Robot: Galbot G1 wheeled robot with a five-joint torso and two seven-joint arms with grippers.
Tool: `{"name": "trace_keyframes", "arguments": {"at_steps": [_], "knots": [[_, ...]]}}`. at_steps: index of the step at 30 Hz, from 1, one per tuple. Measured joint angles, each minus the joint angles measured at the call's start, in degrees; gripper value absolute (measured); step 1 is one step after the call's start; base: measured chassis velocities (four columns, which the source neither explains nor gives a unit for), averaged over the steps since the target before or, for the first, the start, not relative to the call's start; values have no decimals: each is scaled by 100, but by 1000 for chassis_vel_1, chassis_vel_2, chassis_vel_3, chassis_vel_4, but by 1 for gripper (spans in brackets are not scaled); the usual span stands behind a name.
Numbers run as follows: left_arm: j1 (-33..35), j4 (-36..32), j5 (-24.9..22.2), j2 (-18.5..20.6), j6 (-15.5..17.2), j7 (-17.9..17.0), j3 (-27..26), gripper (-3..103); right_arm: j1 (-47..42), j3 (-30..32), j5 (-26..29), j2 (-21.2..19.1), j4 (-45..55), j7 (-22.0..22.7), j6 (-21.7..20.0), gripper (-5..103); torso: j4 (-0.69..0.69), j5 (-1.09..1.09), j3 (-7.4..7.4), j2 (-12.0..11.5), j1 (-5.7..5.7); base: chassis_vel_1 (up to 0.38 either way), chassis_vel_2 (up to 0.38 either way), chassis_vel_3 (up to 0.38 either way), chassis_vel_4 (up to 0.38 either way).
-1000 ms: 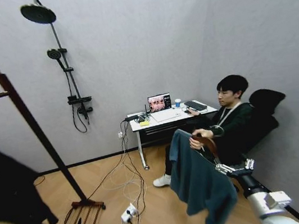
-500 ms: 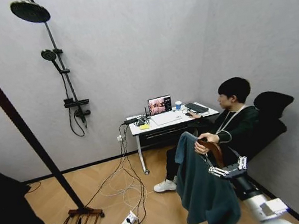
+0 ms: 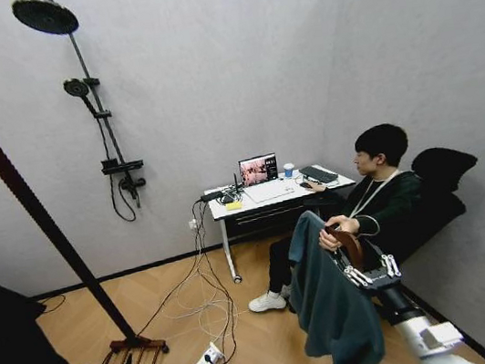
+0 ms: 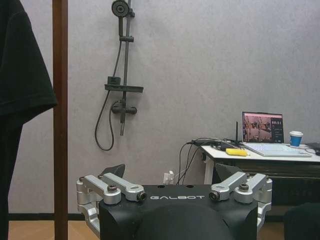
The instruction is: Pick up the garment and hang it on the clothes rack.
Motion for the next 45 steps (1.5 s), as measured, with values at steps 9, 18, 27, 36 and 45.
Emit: {"name": "trace_keyframes", "arguments": {"at_steps": [9,18,27,36,45], "knots": [[0,0,0,0,0,0,0,100,110,30,-225,32,-107,114,357,27,0,0,0,0,0,0,0,0,0],[0,0,0,0,0,0,0,100,183,74,-260,17,-223,237,593,9,1,0,0,0,0,0,0,0,0],[0,0,0,0,0,0,0,100,189,91,-199,22,-270,339,612,9,0,0,0,0,0,0,0,0,0],[0,0,0,0,0,0,0,100,247,98,-98,-12,-274,361,622,9,0,0,0,0,0,0,0,0,0],[0,0,0,0,0,0,0,100,406,219,-90,-136,-253,343,610,9,0,0,0,0,0,0,0,0,0]]}}
